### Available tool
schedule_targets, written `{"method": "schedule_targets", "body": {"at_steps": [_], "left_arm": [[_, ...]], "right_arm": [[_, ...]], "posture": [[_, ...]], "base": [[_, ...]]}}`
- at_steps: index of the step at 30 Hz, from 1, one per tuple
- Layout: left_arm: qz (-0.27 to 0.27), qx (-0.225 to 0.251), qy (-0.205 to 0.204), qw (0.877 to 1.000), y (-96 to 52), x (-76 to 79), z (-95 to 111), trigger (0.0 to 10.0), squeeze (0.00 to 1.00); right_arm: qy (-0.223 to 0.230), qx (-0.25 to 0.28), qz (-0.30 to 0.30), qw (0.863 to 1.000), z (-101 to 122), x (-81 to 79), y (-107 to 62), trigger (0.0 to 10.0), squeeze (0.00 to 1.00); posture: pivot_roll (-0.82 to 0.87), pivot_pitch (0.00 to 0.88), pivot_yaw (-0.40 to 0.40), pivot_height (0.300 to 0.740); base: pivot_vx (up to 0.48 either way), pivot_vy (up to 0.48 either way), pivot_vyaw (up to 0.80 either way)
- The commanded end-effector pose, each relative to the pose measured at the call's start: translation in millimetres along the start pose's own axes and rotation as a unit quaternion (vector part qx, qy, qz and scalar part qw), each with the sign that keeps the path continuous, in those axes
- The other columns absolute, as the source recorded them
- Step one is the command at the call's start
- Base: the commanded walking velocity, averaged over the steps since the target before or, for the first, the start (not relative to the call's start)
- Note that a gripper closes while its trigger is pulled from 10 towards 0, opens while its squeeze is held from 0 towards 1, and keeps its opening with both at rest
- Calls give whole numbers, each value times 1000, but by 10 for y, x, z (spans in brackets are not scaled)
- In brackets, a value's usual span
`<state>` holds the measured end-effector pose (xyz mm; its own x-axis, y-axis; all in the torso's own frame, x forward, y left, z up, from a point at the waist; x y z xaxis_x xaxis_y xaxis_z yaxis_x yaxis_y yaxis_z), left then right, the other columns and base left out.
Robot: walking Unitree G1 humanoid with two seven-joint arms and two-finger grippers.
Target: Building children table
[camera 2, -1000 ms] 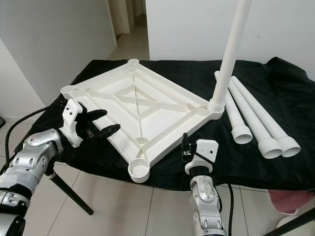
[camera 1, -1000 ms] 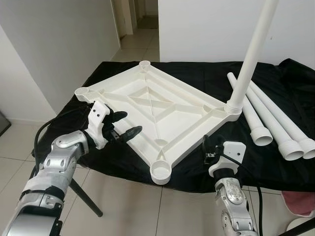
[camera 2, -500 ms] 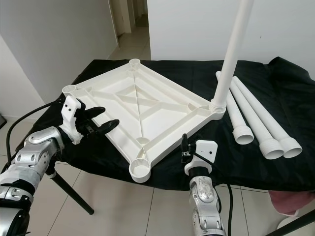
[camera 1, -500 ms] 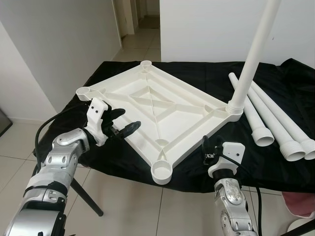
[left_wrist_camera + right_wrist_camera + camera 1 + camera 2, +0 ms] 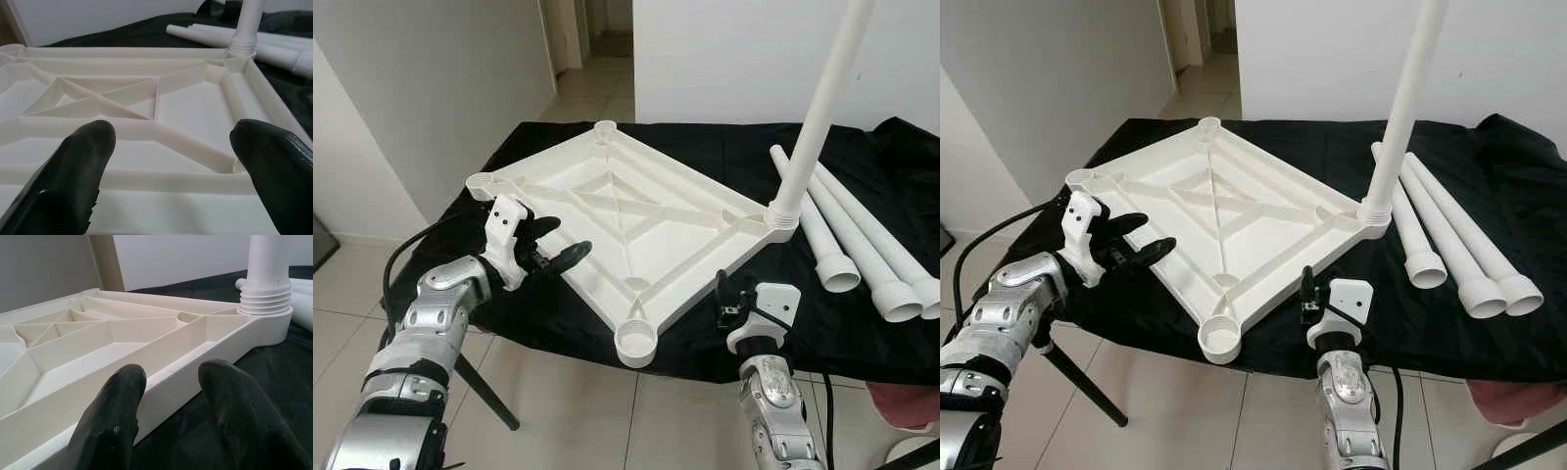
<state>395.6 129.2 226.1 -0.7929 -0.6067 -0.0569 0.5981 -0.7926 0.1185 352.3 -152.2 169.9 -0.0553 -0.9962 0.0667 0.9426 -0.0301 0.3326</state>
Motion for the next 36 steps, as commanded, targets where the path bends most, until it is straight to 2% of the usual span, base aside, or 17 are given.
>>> {"method": "schedule_targets", "body": {"at_steps": [1, 7, 8, 12, 13, 14, 15, 16, 19, 20, 21, 22, 23, 24, 26, 33, 36], "left_arm": [[-22, 4, -27, 999, -27, 67, -4, 0, 0], [-54, -27, -16, 998, -9, 161, -77, 0, 0], [-49, -38, -17, 998, -4, 150, -113, 10000, 0], [-41, -35, -23, 998, -2, 126, -109, 10000, 0], [-44, -21, -29, 998, -9, 127, -73, 941, 0], [-41, -15, -31, 999, -16, 112, -53, 0, 0], [-41, -15, -31, 999, -16, 112, -53, 0, 0], [-33, -34, -17, 999, -17, 91, -99, 10000, 0], [-41, -31, -22, 998, -19, 121, -94, 10000, 0], [-36, -34, -12, 999, -29, 120, -93, 0, 0], [-36, -34, -12, 999, -29, 120, -93, 0, 0], [-39, -47, 4, 998, -33, 134, -120, 4471, 0], [-39, -54, 37, 997, -39, 138, -130, 10000, 0], [-42, -61, 67, 995, -42, 154, -141, 10000, 0], [-45, -61, 86, 993, -36, 170, -124, 10000, 0], [-34, -52, 54, 997, -34, 136, -114, 10000, 0], [-34, -51, 54, 997, -46, 145, -127, 10000, 0]], "right_arm": [[4, 0, 1, 1000, -7, -21, -12, 10000, 0], [4, 1, 0, 1000, -6, -12, -7, 10000, 0], [4, 1, -1, 1000, -7, -11, -7, 10000, 0], [4, 0, -2, 1000, -7, -11, -9, 10000, 0], [4, 0, -2, 1000, -9, -12, -11, 10000, 0], [5, 0, -3, 1000, -9, -12, -14, 10000, 0], [5, 0, -3, 1000, -9, -12, -14, 10000, 0], [5, -1, -4, 1000, -13, -5, -19, 10000, 0], [5, -1, -5, 1000, -17, -3, -20, 10000, 0], [5, -1, -5, 1000, -13, -5, -17, 10000, 0], [5, -1, -5, 1000, -13, -5, -17, 10000, 0], [5, -1, -5, 1000, -11, -4, -17, 10000, 0], [5, -1, -5, 1000, -11, -4, -16, 10000, 0], [5, -1, -5, 1000, -14, -3, -17, 10000, 0], [5, -1, -2, 1000, -15, -16, -14, 10000, 0], [-2, 3, 5, 1000, 4, -40, 9, 10000, 0], [-31, 10, 16, 999, 41, -61, 21, 10000, 0]], "posture": [[30, 117, 102, 740], [31, 119, 104, 740], [31, 121, 105, 740], [32, 122, 105, 740], [31, 123, 107, 740], [31, 125, 108, 740], [31, 125, 108, 740], [32, 128, 108, 740], [32, 128, 108, 740], [32, 131, 108, 740], [32, 131, 108, 740], [34, 131, 108, 740], [34, 131, 108, 740], [36, 127, 105, 740], [37, 125, 104, 740], [37, 122, 103, 740], [37, 122, 102, 740]], "base": [[0, 0, 0], [0, 0, 0], [0, 0, 0], [0, 0, 0], [0, 0, 0], [0, 0, 0], [0, 0, 0], [0, 0, 0], [0, 0, 0], [0, 0, 0], [0, 0, 0], [0, 0, 0], [0, 0, 0], [0, 0, 0], [0, 0, 0], [0, 0, 0], [0, 0, 0]]}}
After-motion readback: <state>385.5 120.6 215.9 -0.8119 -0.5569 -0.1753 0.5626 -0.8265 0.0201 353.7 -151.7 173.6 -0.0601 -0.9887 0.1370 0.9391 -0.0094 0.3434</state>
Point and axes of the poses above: a point about 5 cm out from each wrist's last joint towards the gripper, its own y axis pointing out of the wrist towards the gripper, its own z axis along the axis of the wrist's last joint, x = y × z, the point moved 5 cm from there along y, pointing out of the wrist towards the gripper, and after that the axes turned 7 degrees about -y, right-handed, at the moved point
